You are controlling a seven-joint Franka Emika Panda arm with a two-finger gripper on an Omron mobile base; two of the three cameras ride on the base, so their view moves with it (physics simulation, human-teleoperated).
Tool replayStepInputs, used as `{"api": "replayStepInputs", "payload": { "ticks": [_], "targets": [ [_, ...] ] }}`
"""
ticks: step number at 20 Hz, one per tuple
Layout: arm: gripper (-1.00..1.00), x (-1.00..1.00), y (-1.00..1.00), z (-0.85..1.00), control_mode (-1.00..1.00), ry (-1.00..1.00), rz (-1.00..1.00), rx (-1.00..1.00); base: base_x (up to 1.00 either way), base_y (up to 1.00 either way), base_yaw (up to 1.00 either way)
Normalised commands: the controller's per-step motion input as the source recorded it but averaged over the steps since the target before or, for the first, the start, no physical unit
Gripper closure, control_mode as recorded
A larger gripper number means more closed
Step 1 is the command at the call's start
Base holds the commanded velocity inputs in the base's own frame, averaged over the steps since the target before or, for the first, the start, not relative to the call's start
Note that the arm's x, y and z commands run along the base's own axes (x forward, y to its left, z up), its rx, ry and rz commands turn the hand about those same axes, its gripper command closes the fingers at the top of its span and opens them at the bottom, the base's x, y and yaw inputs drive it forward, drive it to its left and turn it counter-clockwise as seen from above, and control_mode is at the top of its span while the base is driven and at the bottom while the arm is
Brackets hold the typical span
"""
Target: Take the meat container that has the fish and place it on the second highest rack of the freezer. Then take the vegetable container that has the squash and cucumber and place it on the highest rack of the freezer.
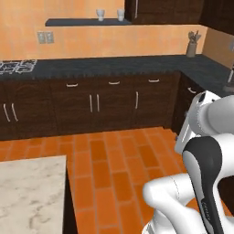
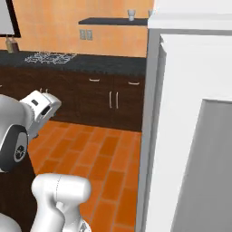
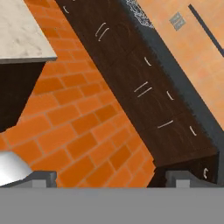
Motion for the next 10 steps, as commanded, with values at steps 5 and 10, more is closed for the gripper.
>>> {"api": "replayStepInputs", "payload": {
  "ticks": [5,10],
  "targets": [
    [-1.00,0.00,0.00,0.00,1.00,0.00,0.00,0.00,1.00,-0.14,0.00],
    [-1.00,0.00,0.00,0.00,1.00,0.00,0.00,0.00,1.00,-0.35,-0.13]
  ]
}}
